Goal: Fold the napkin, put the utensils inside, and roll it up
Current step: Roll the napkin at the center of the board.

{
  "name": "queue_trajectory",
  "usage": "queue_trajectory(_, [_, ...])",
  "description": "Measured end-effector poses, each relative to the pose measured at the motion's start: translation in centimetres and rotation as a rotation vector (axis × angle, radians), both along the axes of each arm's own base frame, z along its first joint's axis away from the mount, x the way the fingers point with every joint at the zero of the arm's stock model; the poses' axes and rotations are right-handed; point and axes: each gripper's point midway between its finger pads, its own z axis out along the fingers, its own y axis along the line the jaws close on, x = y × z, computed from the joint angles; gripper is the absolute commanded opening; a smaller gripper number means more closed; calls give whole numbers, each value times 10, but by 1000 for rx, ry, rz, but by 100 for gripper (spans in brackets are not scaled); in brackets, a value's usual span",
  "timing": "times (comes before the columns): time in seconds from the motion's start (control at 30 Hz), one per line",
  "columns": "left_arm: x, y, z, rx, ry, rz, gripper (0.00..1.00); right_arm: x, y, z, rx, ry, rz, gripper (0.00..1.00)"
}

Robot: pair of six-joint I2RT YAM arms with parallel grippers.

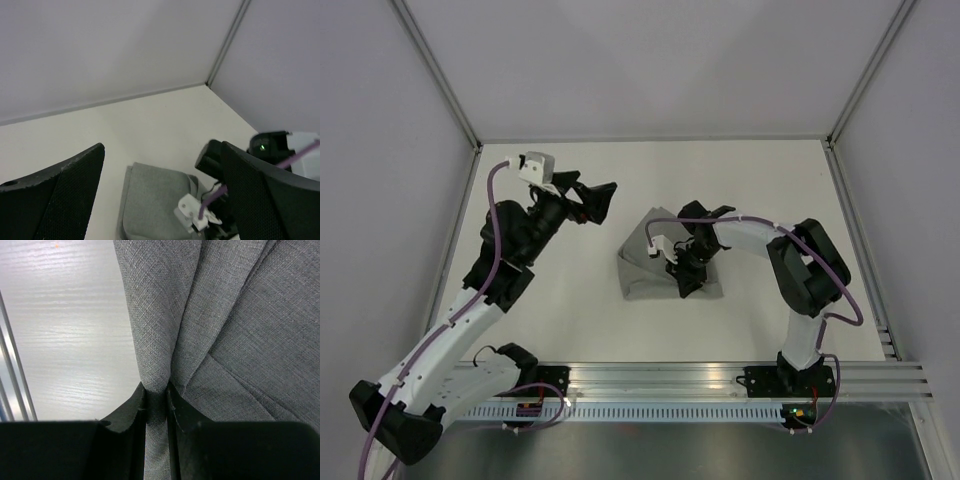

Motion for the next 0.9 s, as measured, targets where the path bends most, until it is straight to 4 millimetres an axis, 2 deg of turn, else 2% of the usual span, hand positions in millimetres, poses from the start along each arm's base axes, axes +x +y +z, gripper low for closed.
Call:
queue_trajectory(0.1, [-14,-17,-19,60,-2,-42,100,5,2,0,-6,75,-17,2])
queue_trajectory(0.23, [-34,-53,-50,178,4,-106,97,9,2,0,-1,192,-52,2])
queue_trajectory(0.27, [-39,-61,-61,213,10,-125,93,10,2,0,4,218,-60,2])
queue_trajectory(0.43, [-54,-88,-126,413,44,-192,87,14,-2,0,11,309,-94,2])
queue_trajectory(0.47, [-59,-96,-138,457,48,-214,80,15,-2,0,10,323,-98,3])
queue_trajectory(0.57, [-70,-121,-177,598,55,-281,77,16,-3,0,2,355,-101,2])
queue_trajectory(0.63, [-74,-133,-211,709,74,-302,76,16,-2,-1,-7,375,-100,2])
queue_trajectory(0.77, [-81,-142,-269,911,102,-346,77,16,-3,-1,-20,414,-105,2])
queue_trajectory(0.9, [-79,-143,-295,1033,72,-360,77,17,-3,-1,-35,459,-109,3])
